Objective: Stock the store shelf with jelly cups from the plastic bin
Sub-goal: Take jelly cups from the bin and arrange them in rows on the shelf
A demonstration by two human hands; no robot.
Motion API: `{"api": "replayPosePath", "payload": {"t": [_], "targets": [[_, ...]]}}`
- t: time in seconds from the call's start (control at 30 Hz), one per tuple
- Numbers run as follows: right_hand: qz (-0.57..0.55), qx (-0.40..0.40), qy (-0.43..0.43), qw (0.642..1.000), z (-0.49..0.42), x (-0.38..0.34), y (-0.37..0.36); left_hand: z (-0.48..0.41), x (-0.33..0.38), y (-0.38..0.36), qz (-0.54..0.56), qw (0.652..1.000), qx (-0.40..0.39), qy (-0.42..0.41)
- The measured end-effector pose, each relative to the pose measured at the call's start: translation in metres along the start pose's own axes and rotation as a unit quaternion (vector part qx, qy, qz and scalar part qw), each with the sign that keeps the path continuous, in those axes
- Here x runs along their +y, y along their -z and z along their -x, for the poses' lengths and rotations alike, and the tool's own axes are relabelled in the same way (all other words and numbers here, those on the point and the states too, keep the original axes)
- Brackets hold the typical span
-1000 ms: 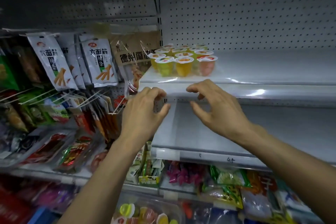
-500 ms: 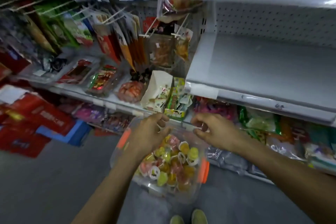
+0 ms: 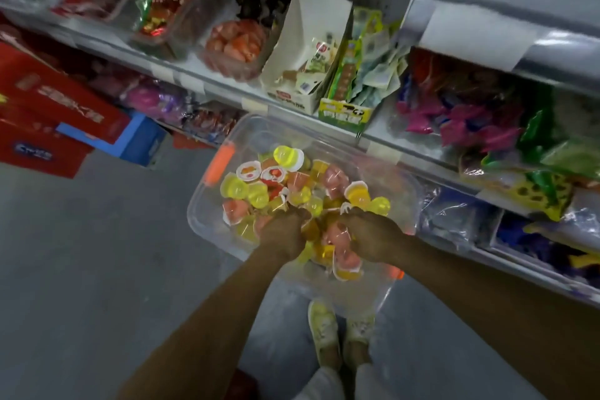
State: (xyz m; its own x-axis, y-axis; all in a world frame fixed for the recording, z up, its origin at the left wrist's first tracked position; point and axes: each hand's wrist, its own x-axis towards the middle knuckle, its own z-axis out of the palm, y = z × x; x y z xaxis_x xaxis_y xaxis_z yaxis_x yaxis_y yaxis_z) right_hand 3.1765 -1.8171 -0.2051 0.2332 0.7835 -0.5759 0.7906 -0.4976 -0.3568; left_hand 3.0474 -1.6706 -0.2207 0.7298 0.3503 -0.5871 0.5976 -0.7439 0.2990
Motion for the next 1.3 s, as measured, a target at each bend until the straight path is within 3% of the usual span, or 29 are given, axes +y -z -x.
{"api": "replayPosePath", "payload": {"t": [0.1, 0.33, 0.47, 0.57, 0.8, 1.0, 1.1, 1.2, 1.3], "targets": [[0.069, 0.016, 0.021, 0.997, -0.026, 0.001, -0.022, -0.024, -0.003, -0.022, -0.087, 0.996, -0.015, 0.012], [0.108, -0.055, 0.061, 0.991, -0.072, 0.015, -0.055, -0.05, 0.003, -0.048, -0.257, 0.965, -0.024, -0.036], [0.118, -0.008, 0.068, 0.991, -0.08, 0.013, -0.057, -0.055, 0.005, -0.047, -0.285, 0.957, -0.009, -0.055], [0.132, 0.025, 0.042, 0.99, -0.076, 0.008, -0.053, -0.056, 0.006, -0.044, -0.318, 0.945, -0.014, -0.073], [0.06, -0.007, -0.106, 0.993, -0.059, 0.016, -0.062, -0.052, 0.007, -0.037, -0.356, 0.93, 0.014, -0.094], [-0.07, -0.07, -0.123, 0.987, -0.036, 0.018, -0.054, -0.028, 0.006, -0.023, -0.216, 0.975, 0.036, -0.026], [-0.108, -0.03, -0.165, 0.98, -0.02, 0.014, -0.038, -0.008, 0.013, -0.013, -0.034, 0.996, 0.073, 0.039], [-0.149, 0.034, -0.221, 0.963, -0.005, 0.001, -0.012, 0.013, 0.022, -0.001, 0.162, 0.975, 0.122, 0.088], [-0.246, 0.064, -0.242, 0.936, 0.012, -0.012, 0.018, 0.037, 0.033, 0.014, 0.271, 0.942, 0.165, 0.11]]}}
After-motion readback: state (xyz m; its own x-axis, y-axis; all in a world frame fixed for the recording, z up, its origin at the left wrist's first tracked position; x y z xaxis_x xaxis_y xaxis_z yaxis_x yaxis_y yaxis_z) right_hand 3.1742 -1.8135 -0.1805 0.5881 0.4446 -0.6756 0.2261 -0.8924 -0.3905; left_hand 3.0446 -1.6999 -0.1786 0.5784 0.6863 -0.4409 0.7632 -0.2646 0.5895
